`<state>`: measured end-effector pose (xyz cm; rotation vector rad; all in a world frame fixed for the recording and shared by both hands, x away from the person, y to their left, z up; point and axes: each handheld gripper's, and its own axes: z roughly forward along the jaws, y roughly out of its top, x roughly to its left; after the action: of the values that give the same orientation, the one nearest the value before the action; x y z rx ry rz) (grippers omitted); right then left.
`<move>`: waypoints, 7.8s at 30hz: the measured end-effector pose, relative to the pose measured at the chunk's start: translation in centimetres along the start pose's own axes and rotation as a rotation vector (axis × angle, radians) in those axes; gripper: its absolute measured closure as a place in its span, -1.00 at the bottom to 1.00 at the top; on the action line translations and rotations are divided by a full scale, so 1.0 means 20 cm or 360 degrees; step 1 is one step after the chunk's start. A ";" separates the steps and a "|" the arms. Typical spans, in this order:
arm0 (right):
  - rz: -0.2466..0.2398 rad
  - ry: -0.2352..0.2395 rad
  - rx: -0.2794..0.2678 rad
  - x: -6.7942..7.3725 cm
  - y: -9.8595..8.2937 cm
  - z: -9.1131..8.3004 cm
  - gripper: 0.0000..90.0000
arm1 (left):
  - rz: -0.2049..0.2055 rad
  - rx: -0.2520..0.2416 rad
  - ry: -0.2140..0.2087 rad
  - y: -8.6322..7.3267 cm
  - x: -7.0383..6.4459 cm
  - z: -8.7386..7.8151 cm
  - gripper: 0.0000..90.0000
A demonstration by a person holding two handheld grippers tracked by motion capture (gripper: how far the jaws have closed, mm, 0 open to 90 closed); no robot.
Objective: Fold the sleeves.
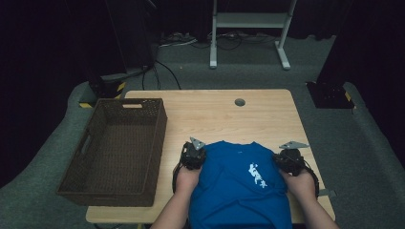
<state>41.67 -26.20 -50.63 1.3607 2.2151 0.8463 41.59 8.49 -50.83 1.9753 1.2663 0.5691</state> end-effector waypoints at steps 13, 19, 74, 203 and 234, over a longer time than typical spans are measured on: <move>-0.0053 -0.0176 -0.0243 -0.08 0.25 -0.12 0.93 | 0.0096 -0.0245 0.0065 0.34 0.07 -0.08 0.92; -0.0048 -0.0230 -0.0331 -0.13 0.38 -0.16 0.93 | 0.0094 -0.0360 0.0065 0.49 0.10 -0.11 0.92; -0.0187 -0.0193 -0.0332 0.29 -0.35 -0.48 0.92 | 0.0454 -0.0185 -0.0040 -0.31 -0.16 -0.43 0.88; -0.0092 0.0103 -0.0112 0.21 0.02 -0.10 0.49 | 0.0130 0.0123 -0.0181 0.03 -0.20 -0.02 0.23; -0.0185 0.0084 -0.0140 0.32 -0.03 -0.14 0.87 | 0.0212 -0.0019 -0.0182 -0.08 -0.29 -0.12 0.88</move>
<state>36.79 -21.48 -49.21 1.1698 2.2441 0.9350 36.62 4.51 -50.45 2.0627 1.0660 0.5182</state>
